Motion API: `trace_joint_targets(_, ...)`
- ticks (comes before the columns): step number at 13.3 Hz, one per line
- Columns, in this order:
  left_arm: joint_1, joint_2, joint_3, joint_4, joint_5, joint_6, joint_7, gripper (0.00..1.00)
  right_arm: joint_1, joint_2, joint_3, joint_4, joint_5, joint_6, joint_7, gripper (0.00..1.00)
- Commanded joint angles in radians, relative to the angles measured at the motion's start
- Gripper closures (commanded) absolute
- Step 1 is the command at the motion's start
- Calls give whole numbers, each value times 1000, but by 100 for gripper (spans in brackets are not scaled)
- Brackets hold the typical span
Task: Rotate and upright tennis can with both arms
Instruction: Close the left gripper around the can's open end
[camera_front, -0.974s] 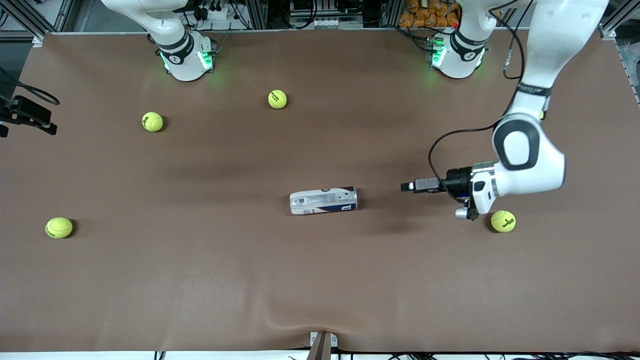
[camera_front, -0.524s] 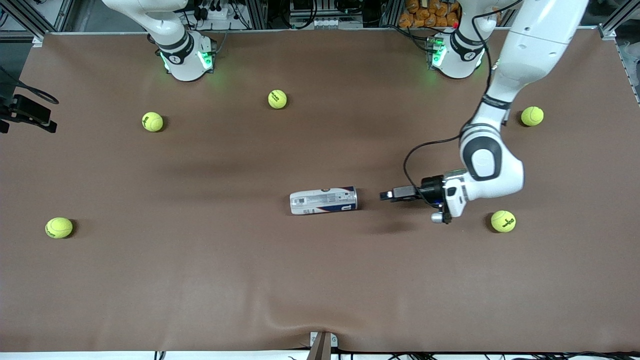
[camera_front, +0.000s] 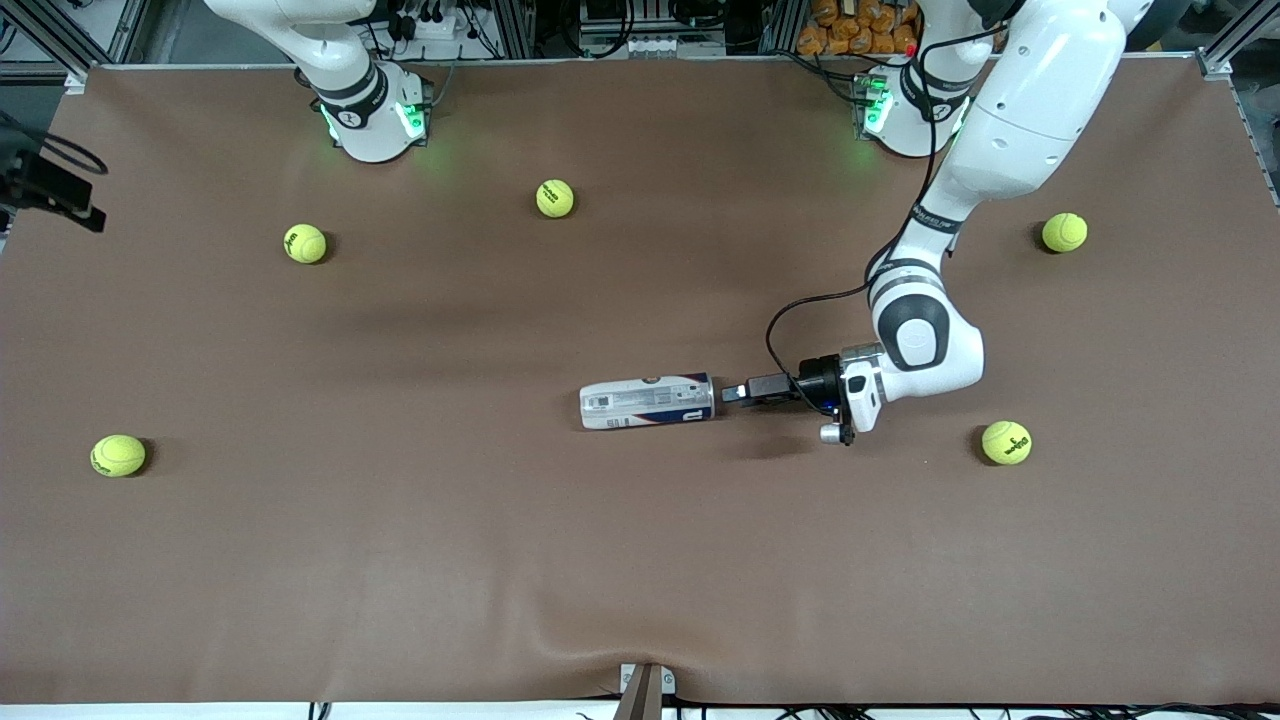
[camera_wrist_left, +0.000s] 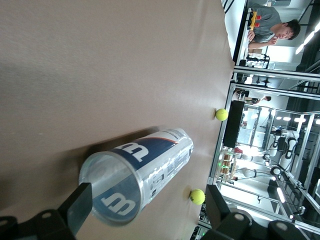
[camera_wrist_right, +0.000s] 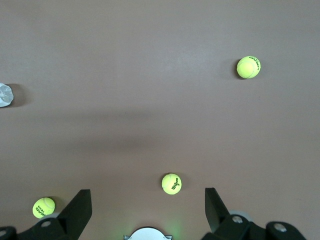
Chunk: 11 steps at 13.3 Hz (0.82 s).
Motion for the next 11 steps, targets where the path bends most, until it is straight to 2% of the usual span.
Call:
trace_joint_targets(1,-29,23,-3,29,-64,6,16,0,-24,-33,17,-37,21,14,13,0)
trace_joint_targets(4,-35,35,-6,30,-79,0,9,0,-30,-25,16,-32,22,17,2,0)
trace_joint_targets(7,-35,61,-25,50,-109,-2,12,0,-62,-11,11,-37,115,10,1,0)
trace_joint_targets(8,-35,67,-25,53,-109,-2,13,0,-60,-10,11,-38,120,11,1,0)
trace_joint_targets(9,-35,72,-25,58,-107,-2,16,7,-57,-10,13,-40,120,14,1,0)
trace_joint_targets(11,-35,72,-25,59,-102,-3,22,38,-52,1,14,-40,102,28,-4,0)
